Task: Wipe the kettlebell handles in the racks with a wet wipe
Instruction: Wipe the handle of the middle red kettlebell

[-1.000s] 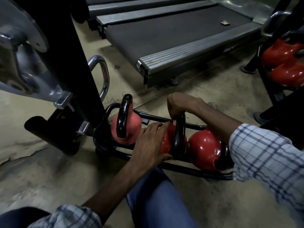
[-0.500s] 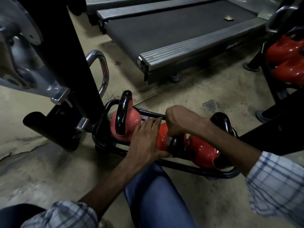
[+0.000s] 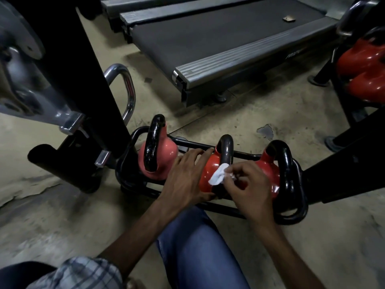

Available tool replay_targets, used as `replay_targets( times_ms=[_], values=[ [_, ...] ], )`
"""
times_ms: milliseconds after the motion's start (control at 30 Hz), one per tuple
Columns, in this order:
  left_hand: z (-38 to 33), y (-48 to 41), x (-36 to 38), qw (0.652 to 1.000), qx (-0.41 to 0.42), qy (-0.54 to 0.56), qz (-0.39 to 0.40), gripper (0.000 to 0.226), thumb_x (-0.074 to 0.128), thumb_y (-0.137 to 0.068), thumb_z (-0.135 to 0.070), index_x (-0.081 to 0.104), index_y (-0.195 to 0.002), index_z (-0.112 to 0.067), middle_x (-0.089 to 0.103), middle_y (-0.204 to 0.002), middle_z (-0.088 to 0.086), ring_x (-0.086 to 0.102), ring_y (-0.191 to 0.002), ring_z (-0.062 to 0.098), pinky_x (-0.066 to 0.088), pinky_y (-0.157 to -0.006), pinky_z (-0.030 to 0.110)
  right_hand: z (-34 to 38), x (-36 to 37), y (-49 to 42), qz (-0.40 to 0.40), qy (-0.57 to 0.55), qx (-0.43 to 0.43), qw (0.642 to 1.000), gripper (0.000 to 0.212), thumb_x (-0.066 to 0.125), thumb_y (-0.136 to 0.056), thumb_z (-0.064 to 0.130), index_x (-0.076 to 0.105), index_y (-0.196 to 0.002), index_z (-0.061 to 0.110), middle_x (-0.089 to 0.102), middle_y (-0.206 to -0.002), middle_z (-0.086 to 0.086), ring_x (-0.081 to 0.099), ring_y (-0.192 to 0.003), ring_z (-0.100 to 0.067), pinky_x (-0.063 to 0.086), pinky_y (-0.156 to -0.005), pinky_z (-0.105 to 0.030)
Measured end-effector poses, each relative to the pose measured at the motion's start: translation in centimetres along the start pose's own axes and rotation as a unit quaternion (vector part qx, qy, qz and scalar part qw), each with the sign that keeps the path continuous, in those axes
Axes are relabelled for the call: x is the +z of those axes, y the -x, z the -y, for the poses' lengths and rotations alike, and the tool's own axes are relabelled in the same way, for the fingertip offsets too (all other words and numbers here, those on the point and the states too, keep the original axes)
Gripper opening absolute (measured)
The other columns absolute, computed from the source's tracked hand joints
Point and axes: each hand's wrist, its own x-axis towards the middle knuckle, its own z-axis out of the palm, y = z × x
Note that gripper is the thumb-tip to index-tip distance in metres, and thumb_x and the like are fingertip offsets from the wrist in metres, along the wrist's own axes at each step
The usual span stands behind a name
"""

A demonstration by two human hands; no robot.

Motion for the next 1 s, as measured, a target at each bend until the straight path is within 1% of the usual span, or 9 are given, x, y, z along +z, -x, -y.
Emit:
replay_targets(
  times_ms=[133,233,333,433,633,733,833,933,1000],
  values=[
    [-0.1,0.1,-0.1,1.0,0.014,-0.011,0.002,0.114,0.077,-0.058,-0.064,0.031,-0.155,-0.024,0.046,-0.146,0.005,0.044,-0.132,0.022,0.032,-0.109,0.038,-1.2,1.5,-0.1,-0.121,-0.179,0.146,0.965,0.014,0.074,-0.085,-0.001,0.072,-0.093,0.011,0.076,-0.09,-0.001,0.073,-0.085,-0.013,0.059,-0.08,-0.034],
    [-0.2,0.2,0.0,1.0,0.017,-0.011,0.005,0.116,0.083,-0.057,-0.06,0.03,-0.155,-0.026,0.046,-0.146,0.004,0.043,-0.132,0.021,0.033,-0.109,0.037,-1.8,2.4,-1.0,-0.131,-0.238,0.209,0.939,0.019,0.079,-0.082,0.006,0.074,-0.094,0.019,0.077,-0.096,-0.002,0.072,-0.092,-0.02,0.058,-0.084,-0.043],
    [-0.1,0.1,0.0,1.0,0.021,-0.007,0.014,0.119,0.085,-0.057,-0.059,0.028,-0.156,-0.028,0.044,-0.148,0.004,0.042,-0.134,0.021,0.032,-0.111,0.039,-2.3,3.0,-1.8,-0.098,-0.258,0.276,0.921,0.022,0.073,-0.085,0.001,0.073,-0.093,0.021,0.076,-0.098,-0.005,0.071,-0.1,-0.033,0.059,-0.089,-0.052],
    [-0.1,0.0,0.1,1.0,0.022,-0.006,0.016,0.119,0.086,-0.057,-0.057,0.027,-0.156,-0.029,0.043,-0.149,0.004,0.041,-0.136,0.022,0.033,-0.112,0.04,-2.8,2.7,-1.6,-0.036,-0.237,0.317,0.918,0.023,0.063,-0.091,-0.001,0.075,-0.103,0.016,0.077,-0.1,-0.007,0.073,-0.099,-0.03,0.06,-0.087,-0.05],
    [-0.3,-0.1,0.2,0.999,0.039,-0.004,0.021,0.115,0.085,-0.062,-0.054,0.024,-0.156,-0.032,0.043,-0.148,0.003,0.043,-0.134,0.021,0.036,-0.111,0.042,-2.5,0.9,-0.6,0.058,-0.314,0.312,0.895,0.023,0.049,-0.093,-0.005,0.068,-0.084,0.006,0.071,-0.084,-0.013,0.066,-0.082,-0.022,0.055,-0.076,-0.03],
    [-0.5,-0.1,0.1,0.998,0.047,-0.002,0.029,0.107,0.082,-0.066,-0.052,0.026,-0.155,-0.035,0.041,-0.149,0.002,0.043,-0.134,0.02,0.037,-0.11,0.043,-2.4,0.7,-2.6,0.106,-0.358,0.376,0.848,0.022,0.047,-0.091,-0.008,0.066,-0.092,0.004,0.071,-0.088,-0.011,0.065,-0.091,-0.023,0.053,-0.084,-0.03],
    [-0.7,-0.2,-0.1,0.998,0.057,-0.007,0.027,0.104,0.08,-0.066,-0.053,0.028,-0.154,-0.037,0.042,-0.147,0.004,0.045,-0.132,0.021,0.038,-0.108,0.043,-2.1,0.5,-4.4,0.069,-0.422,0.471,0.772,0.017,0.052,-0.091,-0.002,0.067,-0.097,0.003,0.067,-0.094,-0.013,0.063,-0.09,-0.023,0.051,-0.093,-0.032],
    [-0.7,-0.3,-0.2,0.998,0.059,-0.012,0.024,0.105,0.081,-0.065,-0.053,0.028,-0.154,-0.038,0.041,-0.148,0.004,0.044,-0.133,0.021,0.037,-0.108,0.042,-1.4,0.0,-6.0,0.046,-0.45,0.42,0.787,0.017,0.057,-0.095,0.002,0.065,-0.109,0.007,0.068,-0.105,-0.011,0.068,-0.094,-0.021,0.055,-0.091,-0.029],
    [-0.7,-0.3,-0.3,0.998,0.059,-0.018,0.027,0.106,0.082,-0.065,-0.052,0.026,-0.155,-0.038,0.04,-0.149,0.004,0.042,-0.134,0.022,0.036,-0.109,0.042,-0.9,0.7,-7.6,0.021,-0.43,0.461,0.776,0.018,0.058,-0.094,0.007,0.063,-0.111,0.003,0.068,-0.103,-0.015,0.068,-0.095,-0.026,0.054,-0.099,-0.037]
  ],
)
